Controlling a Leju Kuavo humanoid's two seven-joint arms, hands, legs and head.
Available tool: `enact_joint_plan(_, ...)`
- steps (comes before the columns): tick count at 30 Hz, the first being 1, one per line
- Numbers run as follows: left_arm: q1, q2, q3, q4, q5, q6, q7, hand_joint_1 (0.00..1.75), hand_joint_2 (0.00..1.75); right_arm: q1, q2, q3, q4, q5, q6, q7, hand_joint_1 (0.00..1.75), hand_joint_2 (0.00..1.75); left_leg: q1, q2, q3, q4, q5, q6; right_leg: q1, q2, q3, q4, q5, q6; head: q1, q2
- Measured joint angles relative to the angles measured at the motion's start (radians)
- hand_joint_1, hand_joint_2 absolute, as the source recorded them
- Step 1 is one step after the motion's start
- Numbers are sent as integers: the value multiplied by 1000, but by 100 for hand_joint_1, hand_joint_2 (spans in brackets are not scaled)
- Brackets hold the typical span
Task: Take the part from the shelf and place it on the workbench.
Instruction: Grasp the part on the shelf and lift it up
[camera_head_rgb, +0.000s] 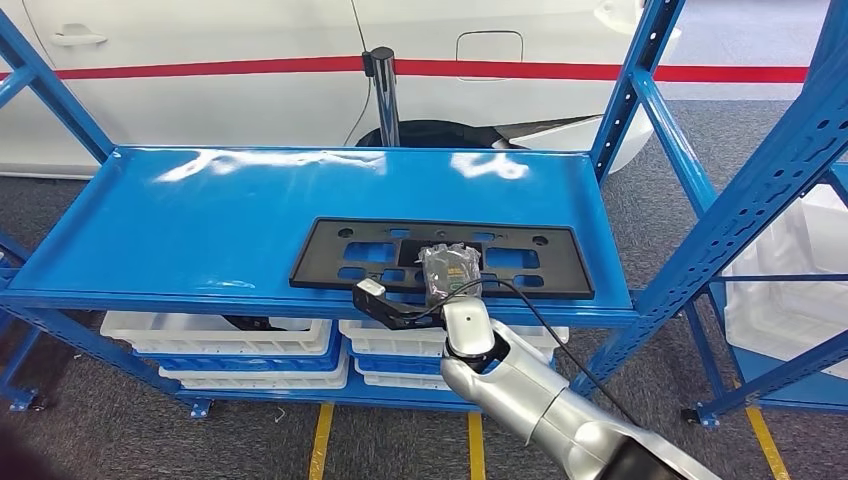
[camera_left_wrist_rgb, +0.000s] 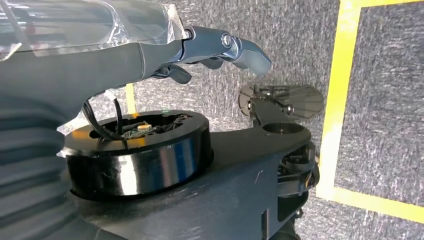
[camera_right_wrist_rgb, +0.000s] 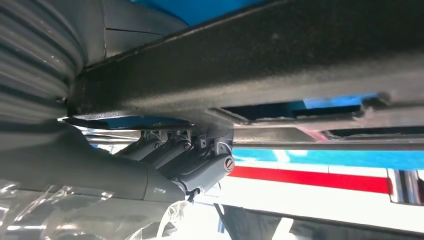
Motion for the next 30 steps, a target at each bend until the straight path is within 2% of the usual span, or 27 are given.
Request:
enact_joint_plan(12, 0, 0, 0, 0, -20, -27, -6, 0, 175, 70, -46, 8, -91, 218, -62, -117, 175, 175, 0, 0, -1, 0, 0, 0, 0, 0, -2, 0, 0, 0, 0, 0)
enact_joint_plan(21, -1, 0, -6, 0, -40, -25, -20, 0, 175, 97, -80, 15, -166, 335, -73, -151, 175, 175, 0, 0, -3, 0, 0, 0, 0, 0, -3, 0, 0, 0, 0, 0)
enact_joint_plan(30, -4, 0, -22, 0, -46, -86, -60, 0, 175, 100, -126, 15, -268, 421, -55, -191, 175, 175, 0, 0, -3, 0, 0, 0, 0, 0, -3, 0, 0, 0, 0, 0)
